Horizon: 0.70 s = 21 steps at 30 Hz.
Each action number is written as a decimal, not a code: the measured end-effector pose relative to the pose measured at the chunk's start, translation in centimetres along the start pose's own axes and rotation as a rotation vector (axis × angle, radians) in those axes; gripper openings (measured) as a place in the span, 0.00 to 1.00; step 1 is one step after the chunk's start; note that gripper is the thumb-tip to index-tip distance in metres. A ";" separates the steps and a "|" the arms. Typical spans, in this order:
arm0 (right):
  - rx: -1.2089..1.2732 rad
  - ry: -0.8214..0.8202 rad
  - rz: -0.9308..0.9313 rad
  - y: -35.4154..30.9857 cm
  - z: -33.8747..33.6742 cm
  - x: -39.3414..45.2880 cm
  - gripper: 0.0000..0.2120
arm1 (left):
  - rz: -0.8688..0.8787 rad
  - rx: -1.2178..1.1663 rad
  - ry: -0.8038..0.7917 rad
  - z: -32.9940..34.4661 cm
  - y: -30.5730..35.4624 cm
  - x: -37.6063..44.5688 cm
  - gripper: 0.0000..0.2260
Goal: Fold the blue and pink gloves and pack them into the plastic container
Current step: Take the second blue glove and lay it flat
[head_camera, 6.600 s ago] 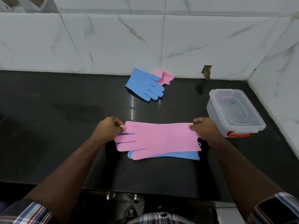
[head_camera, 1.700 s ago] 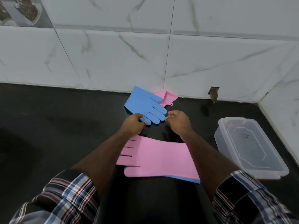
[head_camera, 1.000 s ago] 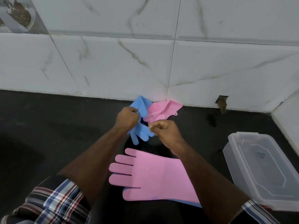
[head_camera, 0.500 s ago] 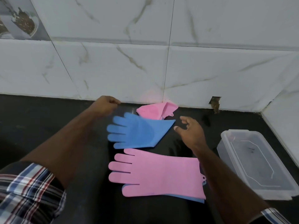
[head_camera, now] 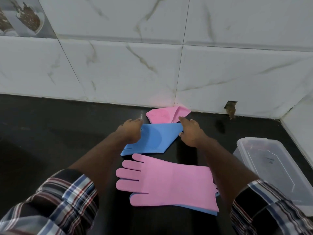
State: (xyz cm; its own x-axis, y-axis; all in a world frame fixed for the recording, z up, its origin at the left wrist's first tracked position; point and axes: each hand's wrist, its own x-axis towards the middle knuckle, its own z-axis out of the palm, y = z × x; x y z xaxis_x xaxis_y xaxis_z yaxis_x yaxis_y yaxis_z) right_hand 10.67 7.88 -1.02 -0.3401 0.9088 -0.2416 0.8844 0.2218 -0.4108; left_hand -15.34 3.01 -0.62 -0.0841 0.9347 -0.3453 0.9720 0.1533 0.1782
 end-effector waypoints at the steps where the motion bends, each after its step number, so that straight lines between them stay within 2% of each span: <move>1: -0.041 -0.043 0.007 -0.1 -0.1 0.2 0.32 | -0.002 0.013 -0.024 0.1 0.3 0.1 0.24; 4: -0.154 -0.002 -0.012 -0.1 -0.2 0.6 0.25 | -0.002 0.039 -0.044 0.2 0.4 0.8 0.25; 8: -0.125 0.103 -0.090 0.2 -0.9 0.4 0.11 | 0.004 0.086 0.077 -0.1 -0.6 1.7 0.18; 12: -0.009 0.193 -0.125 0.2 -2.5 -1.1 0.06 | 0.085 0.002 0.125 -1.9 -1.1 1.4 0.10; 16: 0.064 0.234 -0.066 0.2 -4.5 -3.4 0.03 | 0.119 -0.181 0.169 -4.1 -0.7 -0.7 0.07; 21: 0.041 0.254 -0.051 0.8 -6.0 -7.2 0.01 | 0.212 -0.356 0.217 -5.4 0.8 -4.7 0.05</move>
State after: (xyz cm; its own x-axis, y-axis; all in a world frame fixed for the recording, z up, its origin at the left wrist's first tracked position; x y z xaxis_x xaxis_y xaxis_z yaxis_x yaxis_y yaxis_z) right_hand 15.73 3.62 5.67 -0.2884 0.9575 0.0071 0.8524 0.2601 -0.4537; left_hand -15.39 0.43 6.10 0.0271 0.9970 -0.0731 0.8399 0.0170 0.5425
